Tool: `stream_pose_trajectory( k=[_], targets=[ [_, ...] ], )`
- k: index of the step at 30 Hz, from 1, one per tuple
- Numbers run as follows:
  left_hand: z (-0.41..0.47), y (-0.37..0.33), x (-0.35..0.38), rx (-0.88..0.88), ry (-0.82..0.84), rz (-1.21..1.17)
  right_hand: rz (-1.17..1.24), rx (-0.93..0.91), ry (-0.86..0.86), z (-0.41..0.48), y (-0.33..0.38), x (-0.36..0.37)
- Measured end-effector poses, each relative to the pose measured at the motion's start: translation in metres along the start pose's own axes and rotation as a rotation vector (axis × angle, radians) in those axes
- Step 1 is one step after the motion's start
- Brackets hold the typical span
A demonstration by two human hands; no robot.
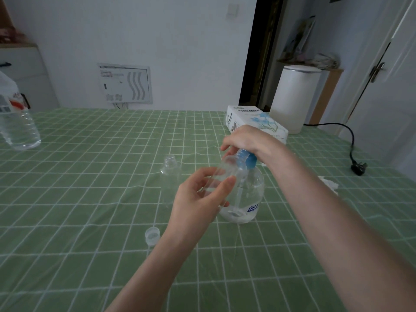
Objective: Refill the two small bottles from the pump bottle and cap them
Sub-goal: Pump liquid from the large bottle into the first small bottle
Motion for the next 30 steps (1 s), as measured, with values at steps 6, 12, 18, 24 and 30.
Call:
stream_pose_trajectory(
  k=[6, 12, 18, 24, 30],
  targets=[
    [0.0, -0.005, 0.003, 0.014, 0.014, 0.003, -0.016, -0.003, 0.005, -0.004, 0.008, -0.009],
    [0.001, -0.007, 0.003, 0.024, 0.009, 0.008, -0.015, 0.004, 0.017, 0.0, 0.009, -0.008],
    [-0.002, -0.003, 0.001, 0.005, 0.004, 0.022, 0.029, 0.016, 0.017, 0.0, 0.002, 0.0],
    [-0.002, 0.0, 0.001, -0.01, -0.001, 0.001, 0.046, 0.027, 0.017, -0.002, -0.001, 0.002],
    [0.0, -0.006, 0.002, 0.015, 0.002, 0.005, 0.03, -0.018, 0.012, -0.001, 0.01, -0.01]
  ],
)
Point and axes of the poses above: each hand's wrist, its own z-axis towards the middle knuckle, its own x-axis out of the palm, y = z × x, the point moved 10 cm from there along z, towards the middle knuckle, and after that the axes turned 2 degrees about -y, right-handed, at the moved point
